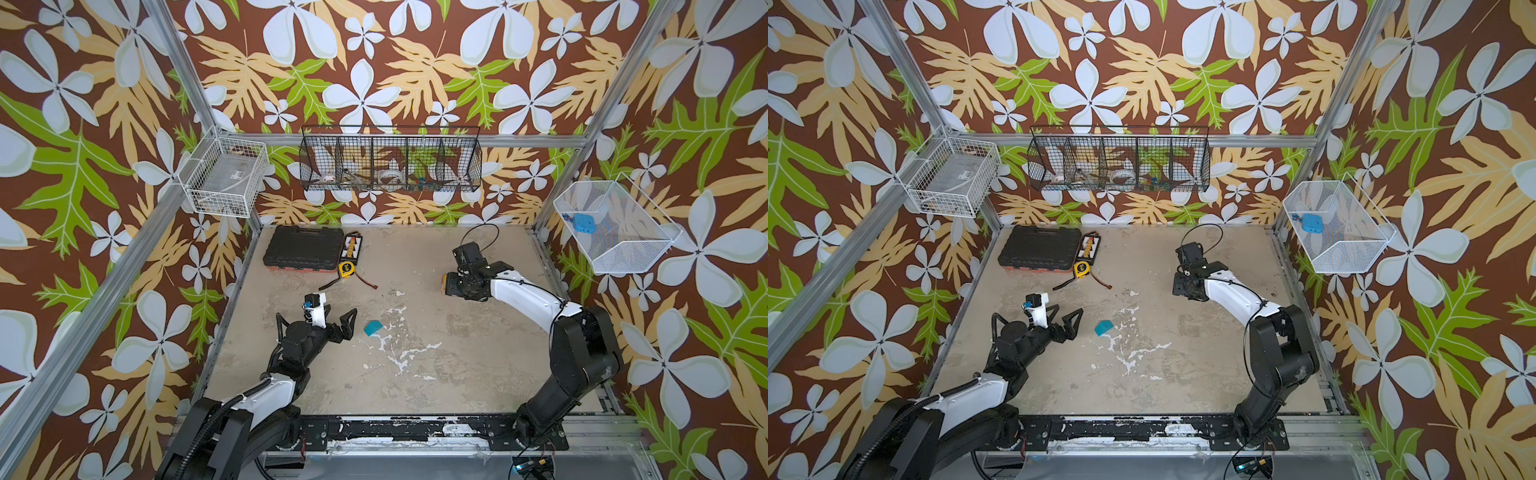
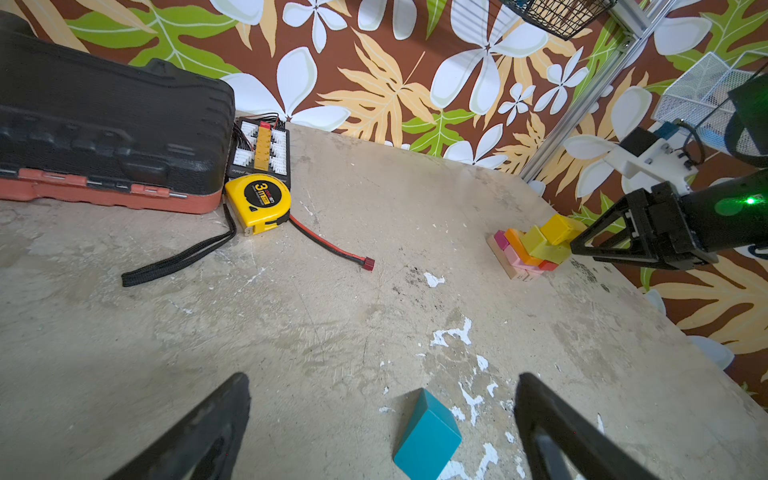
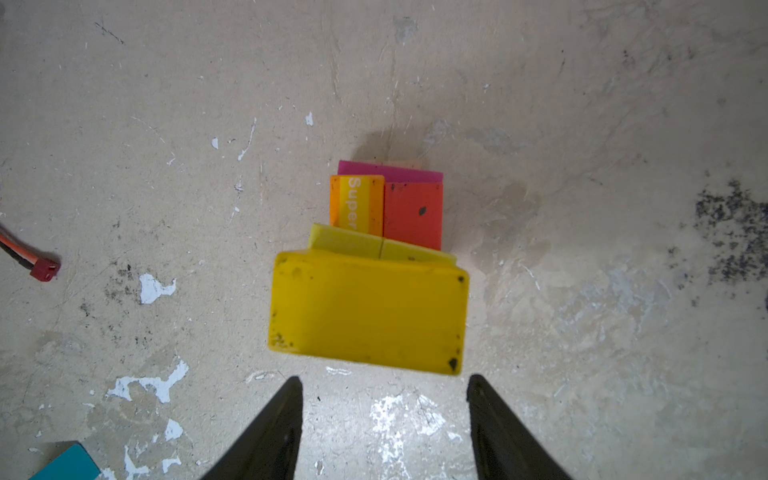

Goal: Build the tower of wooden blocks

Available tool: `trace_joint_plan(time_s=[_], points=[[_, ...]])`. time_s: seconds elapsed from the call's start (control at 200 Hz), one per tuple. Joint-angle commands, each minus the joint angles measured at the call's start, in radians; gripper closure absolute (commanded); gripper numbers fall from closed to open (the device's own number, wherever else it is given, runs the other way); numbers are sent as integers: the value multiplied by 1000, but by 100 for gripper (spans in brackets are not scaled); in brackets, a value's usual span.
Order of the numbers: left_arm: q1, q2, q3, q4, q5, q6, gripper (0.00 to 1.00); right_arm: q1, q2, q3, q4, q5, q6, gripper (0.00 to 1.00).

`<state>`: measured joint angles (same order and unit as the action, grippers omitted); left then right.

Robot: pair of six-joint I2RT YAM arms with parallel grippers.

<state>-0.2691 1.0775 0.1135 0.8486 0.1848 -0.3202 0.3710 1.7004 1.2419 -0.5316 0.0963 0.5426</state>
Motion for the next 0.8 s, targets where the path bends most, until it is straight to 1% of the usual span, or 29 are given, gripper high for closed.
trace_joint_plan(time_s=[0.0, 0.4, 0.576, 0.791], points=[[-1, 1, 8, 30, 2, -1, 0, -2, 12, 20, -3, 28, -1, 38], [-2, 1, 9, 30, 1, -2, 0, -11, 65, 67, -20, 37, -1, 44], [-1, 1, 8, 30, 3, 1, 0, -11, 68, 74, -24, 36, -3, 44], [-3, 2, 9, 30, 2, 0, 0, -11, 53, 65, -29, 52, -5, 42]])
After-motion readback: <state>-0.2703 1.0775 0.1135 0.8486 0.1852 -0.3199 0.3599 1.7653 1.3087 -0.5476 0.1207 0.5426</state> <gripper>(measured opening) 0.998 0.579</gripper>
